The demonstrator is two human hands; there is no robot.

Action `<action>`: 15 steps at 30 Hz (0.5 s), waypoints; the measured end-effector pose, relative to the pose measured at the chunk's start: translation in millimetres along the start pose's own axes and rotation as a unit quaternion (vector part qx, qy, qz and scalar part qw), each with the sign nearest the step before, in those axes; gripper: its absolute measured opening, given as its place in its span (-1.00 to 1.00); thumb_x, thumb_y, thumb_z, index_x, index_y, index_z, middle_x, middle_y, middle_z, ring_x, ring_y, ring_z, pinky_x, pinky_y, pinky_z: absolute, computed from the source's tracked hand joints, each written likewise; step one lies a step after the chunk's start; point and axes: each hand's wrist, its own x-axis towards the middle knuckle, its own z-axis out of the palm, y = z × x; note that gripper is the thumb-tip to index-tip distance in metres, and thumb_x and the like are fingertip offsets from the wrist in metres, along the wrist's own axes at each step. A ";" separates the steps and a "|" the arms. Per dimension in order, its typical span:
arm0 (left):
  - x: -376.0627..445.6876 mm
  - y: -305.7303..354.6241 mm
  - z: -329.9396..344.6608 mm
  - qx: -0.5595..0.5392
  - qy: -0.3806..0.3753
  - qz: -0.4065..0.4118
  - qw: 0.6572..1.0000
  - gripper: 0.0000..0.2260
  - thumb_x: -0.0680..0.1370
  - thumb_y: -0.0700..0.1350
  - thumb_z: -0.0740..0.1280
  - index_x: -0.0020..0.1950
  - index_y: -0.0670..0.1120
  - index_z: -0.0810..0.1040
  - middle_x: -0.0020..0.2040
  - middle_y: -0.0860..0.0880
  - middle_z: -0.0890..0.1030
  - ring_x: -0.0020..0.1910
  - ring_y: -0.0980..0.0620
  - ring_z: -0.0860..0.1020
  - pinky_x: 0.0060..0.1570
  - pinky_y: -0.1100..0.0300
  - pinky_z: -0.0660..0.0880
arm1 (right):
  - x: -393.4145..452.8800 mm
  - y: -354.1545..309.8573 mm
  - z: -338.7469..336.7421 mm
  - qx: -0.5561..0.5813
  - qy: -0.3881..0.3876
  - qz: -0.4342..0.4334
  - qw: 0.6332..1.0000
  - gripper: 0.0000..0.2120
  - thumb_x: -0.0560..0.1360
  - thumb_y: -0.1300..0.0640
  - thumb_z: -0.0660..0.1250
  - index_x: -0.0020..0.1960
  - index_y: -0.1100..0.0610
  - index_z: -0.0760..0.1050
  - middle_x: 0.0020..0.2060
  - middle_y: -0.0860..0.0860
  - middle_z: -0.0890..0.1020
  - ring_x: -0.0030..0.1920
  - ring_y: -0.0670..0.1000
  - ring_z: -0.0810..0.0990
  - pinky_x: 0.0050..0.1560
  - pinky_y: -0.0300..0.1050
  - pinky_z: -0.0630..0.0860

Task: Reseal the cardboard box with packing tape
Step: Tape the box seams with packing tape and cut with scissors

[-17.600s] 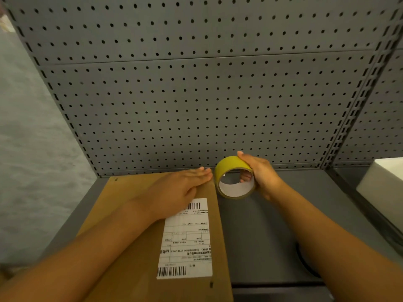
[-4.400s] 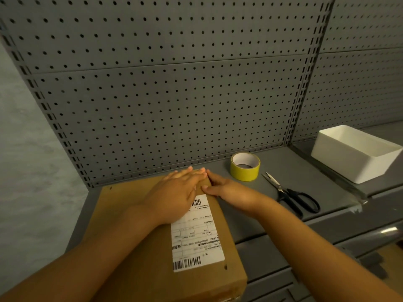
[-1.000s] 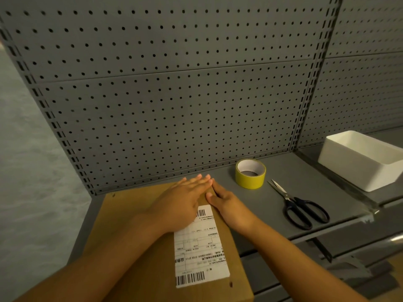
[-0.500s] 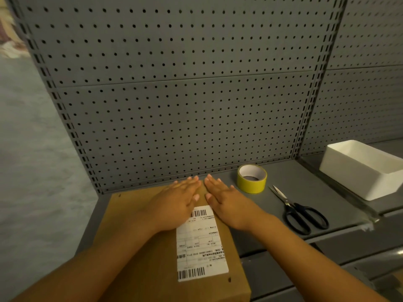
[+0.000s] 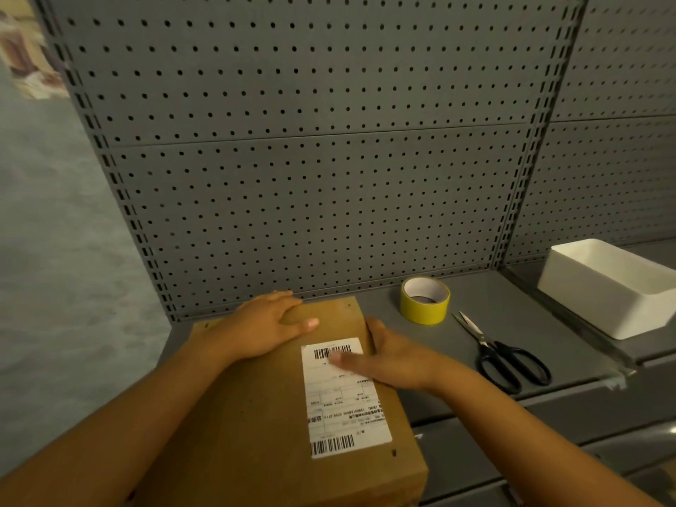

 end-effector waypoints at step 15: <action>4.7 -18.5 -13.0 -0.193 -0.025 -0.104 0.975 -0.40 0.43 0.28 0.36 0.40 0.09 0.34 0.26 0.02 0.51 0.12 0.01 0.54 0.19 -0.03 0.48 | 32.2 -18.8 -22.2 -0.079 0.039 -0.054 0.995 -0.28 0.48 -0.11 0.37 0.53 -0.08 0.11 0.39 -0.03 0.41 0.26 0.01 0.49 0.20 -0.17 0.43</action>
